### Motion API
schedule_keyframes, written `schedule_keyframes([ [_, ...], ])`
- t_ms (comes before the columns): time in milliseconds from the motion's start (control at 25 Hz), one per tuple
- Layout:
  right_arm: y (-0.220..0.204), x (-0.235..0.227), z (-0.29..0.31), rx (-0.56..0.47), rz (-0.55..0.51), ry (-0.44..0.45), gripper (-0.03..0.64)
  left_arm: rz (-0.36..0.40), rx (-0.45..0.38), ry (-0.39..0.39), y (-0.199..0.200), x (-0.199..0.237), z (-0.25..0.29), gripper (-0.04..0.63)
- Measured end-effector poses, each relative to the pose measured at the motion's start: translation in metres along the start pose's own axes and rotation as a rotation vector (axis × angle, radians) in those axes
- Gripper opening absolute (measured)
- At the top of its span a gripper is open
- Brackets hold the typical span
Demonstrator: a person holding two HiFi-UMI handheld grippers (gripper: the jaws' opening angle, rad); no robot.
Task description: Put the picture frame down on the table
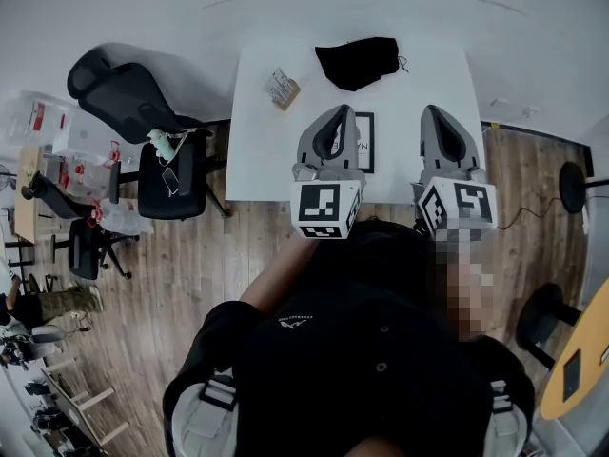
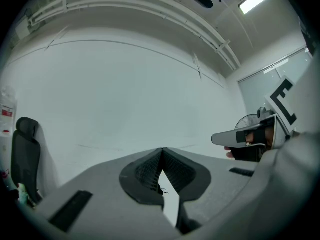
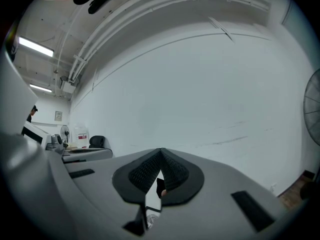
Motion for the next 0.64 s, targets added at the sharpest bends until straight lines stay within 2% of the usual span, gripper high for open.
schedule_keyframes([
  [640, -0.0074, -0.0015, 0.0048, 0.010, 0.005, -0.004, -0.002, -0.001, 0.003, 0.008, -0.0058, 0.0029, 0.0031, 0.006],
])
Point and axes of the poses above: the fingertips, and each gripper's own axes: z forward along the fingers, x to its left, y out of its top, the point moved 3 cm from there along -z, backward along the fingers, and after that the axes turned 6 degrees about z, right-handed, at the moved point
